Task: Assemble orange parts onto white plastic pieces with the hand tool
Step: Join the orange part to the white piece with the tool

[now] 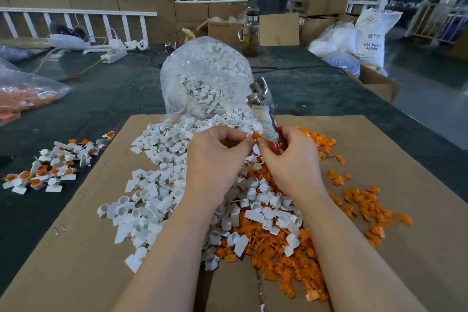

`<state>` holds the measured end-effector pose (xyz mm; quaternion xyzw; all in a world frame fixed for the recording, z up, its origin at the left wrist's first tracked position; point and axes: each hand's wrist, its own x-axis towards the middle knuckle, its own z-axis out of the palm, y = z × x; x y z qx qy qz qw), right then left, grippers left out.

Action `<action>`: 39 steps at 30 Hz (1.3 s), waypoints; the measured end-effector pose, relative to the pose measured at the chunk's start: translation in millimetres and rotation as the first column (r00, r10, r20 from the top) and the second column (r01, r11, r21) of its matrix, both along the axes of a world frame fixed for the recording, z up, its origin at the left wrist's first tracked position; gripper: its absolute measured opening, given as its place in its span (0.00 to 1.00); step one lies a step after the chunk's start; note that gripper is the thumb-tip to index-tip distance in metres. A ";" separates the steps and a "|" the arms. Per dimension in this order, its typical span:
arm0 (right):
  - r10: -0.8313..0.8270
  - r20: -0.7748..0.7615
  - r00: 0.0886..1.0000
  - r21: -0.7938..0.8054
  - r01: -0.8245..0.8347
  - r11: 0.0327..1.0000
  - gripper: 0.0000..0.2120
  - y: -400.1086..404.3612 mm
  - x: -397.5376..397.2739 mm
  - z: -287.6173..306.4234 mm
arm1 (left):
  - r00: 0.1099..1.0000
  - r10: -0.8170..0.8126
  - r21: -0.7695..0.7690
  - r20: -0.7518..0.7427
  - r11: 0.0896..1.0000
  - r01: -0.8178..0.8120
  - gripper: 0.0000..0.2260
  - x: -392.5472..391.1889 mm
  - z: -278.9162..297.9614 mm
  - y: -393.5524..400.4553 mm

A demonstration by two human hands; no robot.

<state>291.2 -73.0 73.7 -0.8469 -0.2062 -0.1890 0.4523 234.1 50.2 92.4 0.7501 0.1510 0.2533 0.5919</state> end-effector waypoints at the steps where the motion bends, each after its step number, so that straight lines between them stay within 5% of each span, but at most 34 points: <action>1: 0.002 -0.001 1.000 0.005 -0.002 1.000 0.05 -0.1 0.1 0.1 | 1.000 0.001 0.033 0.003 0.999 -0.001 0.06 -0.5 0.1 -0.9; 14: 0.053 -0.035 0.998 0.066 -0.050 0.997 0.06 0.6 2.1 0.6 | 0.999 0.052 0.046 0.013 0.998 -0.052 0.05 2.4 -3.2 -3.0; 19: 0.017 0.003 1.000 -0.049 -0.017 0.999 0.07 0.5 2.4 -2.1 | 0.995 0.101 0.107 -0.010 0.989 -0.099 0.04 2.8 -4.4 -3.2; 25: -0.168 -0.030 0.985 -0.104 0.164 0.981 0.04 -21.0 12.5 6.2 | 0.993 0.112 -0.079 -0.029 0.990 -0.114 0.06 2.7 -3.3 5.0; 32: -0.537 -0.329 0.777 -0.180 0.507 0.843 0.06 -78.5 34.2 -0.2 | 0.995 0.103 -0.140 -0.018 0.985 -0.105 0.05 1.6 -2.6 7.1; 39: -0.770 -0.282 0.572 -0.285 0.717 0.636 0.12 -85.9 42.7 -8.2 | 0.995 0.101 -0.157 -0.019 0.982 -0.103 0.03 1.7 -3.7 9.9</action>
